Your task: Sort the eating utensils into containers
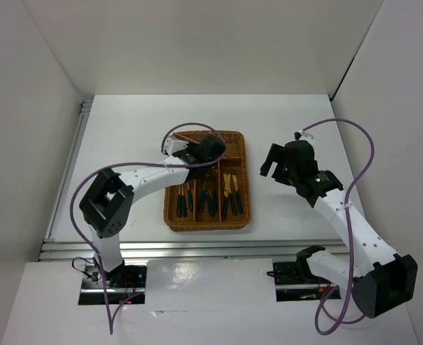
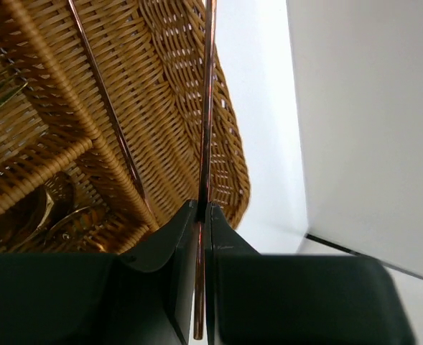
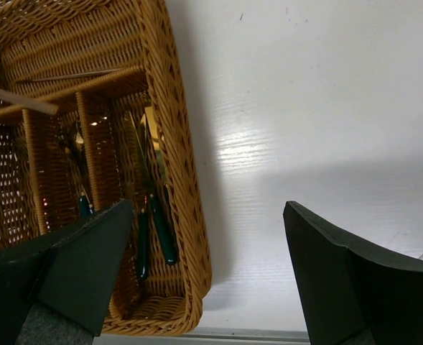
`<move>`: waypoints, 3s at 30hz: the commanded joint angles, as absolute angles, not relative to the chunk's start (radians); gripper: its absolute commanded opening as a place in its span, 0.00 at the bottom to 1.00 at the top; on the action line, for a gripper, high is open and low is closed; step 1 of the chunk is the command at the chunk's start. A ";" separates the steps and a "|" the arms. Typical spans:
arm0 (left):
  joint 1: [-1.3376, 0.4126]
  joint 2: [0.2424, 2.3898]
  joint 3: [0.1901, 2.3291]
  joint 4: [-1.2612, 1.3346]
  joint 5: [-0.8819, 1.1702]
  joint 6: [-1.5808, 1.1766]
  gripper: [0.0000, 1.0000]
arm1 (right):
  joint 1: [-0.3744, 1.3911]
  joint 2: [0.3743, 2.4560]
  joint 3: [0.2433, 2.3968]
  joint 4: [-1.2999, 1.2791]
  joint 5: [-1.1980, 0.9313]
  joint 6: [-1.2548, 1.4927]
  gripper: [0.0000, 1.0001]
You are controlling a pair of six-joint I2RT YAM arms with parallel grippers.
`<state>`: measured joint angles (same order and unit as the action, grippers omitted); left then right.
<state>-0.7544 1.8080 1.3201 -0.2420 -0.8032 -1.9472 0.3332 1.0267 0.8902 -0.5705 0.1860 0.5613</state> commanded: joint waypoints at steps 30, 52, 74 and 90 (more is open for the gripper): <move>-0.827 2.100 1.572 -0.527 -1.037 -2.878 0.48 | 0.327 1.080 0.888 -0.575 0.133 0.552 0.94; -0.799 1.947 1.324 0.048 -0.931 -2.522 0.30 | 0.327 1.080 0.879 -0.575 0.124 0.552 0.94; -0.750 1.902 1.339 0.035 -0.875 -2.368 0.46 | 0.327 1.052 0.879 -0.584 0.126 0.552 0.94; -0.394 1.551 1.437 -0.260 -0.246 -0.850 0.71 | 0.327 1.020 0.951 -0.474 0.189 0.522 1.00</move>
<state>-0.4103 1.5772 1.3552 -0.0456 -0.3950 -1.2888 0.3332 1.0489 0.8936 -0.5518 0.1539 0.5522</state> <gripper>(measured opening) 0.710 0.994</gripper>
